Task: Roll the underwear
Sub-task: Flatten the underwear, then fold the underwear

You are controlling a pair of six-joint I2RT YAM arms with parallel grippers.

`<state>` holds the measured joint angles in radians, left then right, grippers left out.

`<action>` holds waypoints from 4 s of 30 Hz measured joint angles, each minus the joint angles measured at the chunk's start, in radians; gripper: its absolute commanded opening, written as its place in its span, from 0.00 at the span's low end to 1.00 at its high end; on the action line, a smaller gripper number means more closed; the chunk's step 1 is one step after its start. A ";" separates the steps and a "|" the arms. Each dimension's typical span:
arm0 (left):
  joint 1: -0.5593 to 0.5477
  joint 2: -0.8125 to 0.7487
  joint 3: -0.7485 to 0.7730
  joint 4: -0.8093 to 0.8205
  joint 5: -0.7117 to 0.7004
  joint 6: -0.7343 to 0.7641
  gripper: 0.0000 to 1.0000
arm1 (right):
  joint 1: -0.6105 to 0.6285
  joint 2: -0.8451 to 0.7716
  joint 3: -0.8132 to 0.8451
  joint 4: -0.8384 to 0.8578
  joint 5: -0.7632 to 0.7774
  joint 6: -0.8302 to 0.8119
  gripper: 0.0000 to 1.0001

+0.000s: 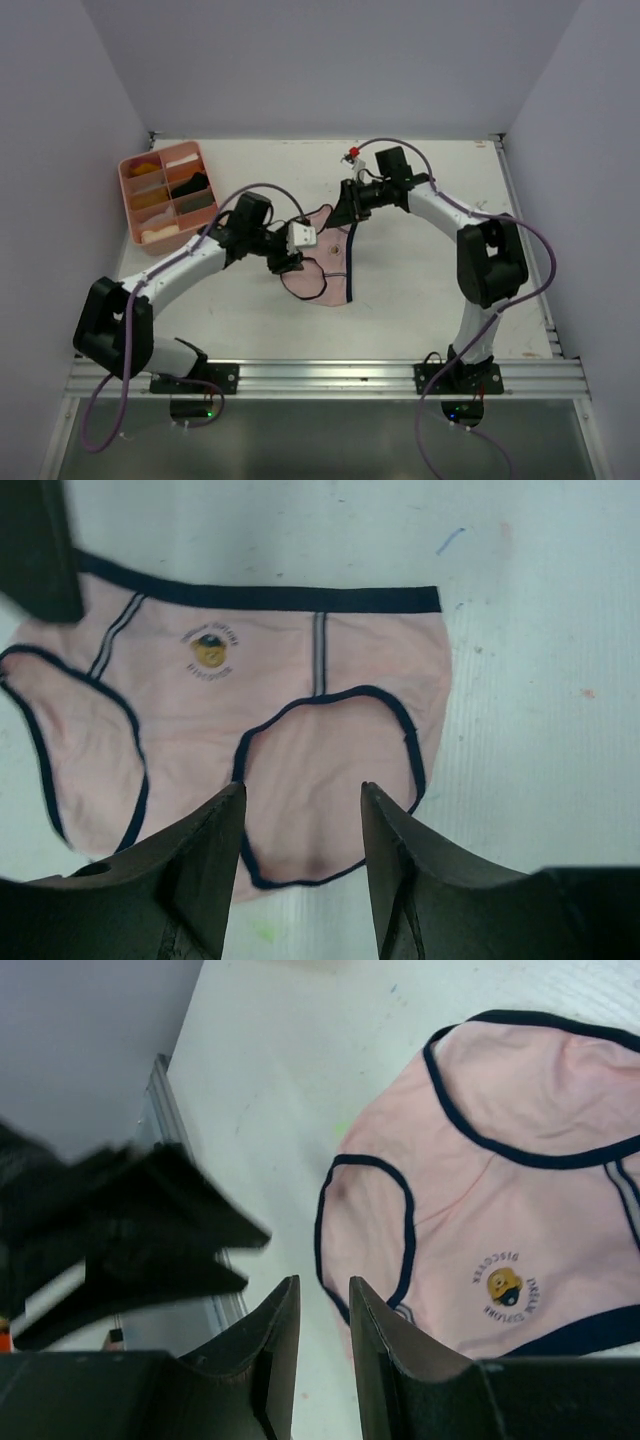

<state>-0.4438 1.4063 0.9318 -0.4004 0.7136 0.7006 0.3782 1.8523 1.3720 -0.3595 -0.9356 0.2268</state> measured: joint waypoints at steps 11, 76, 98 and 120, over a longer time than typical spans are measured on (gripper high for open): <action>-0.433 0.119 -0.094 0.137 -0.367 0.180 0.53 | 0.000 0.352 0.121 0.013 0.005 0.019 0.29; -0.118 0.045 -0.212 -0.090 -0.053 0.280 0.49 | 0.493 -0.450 -0.544 -0.132 0.574 -1.045 0.41; -0.108 -0.182 -0.454 0.044 0.063 0.726 0.40 | 0.518 -0.649 -0.879 0.145 0.481 -1.250 0.42; -0.200 -0.032 -0.414 0.132 0.008 0.908 0.32 | 0.576 -0.546 -0.906 0.278 0.508 -1.485 0.08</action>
<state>-0.6441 1.3746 0.5182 -0.2687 0.7212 1.6081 0.9539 1.3064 0.4656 -0.0811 -0.4274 -1.2587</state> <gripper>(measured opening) 0.350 0.180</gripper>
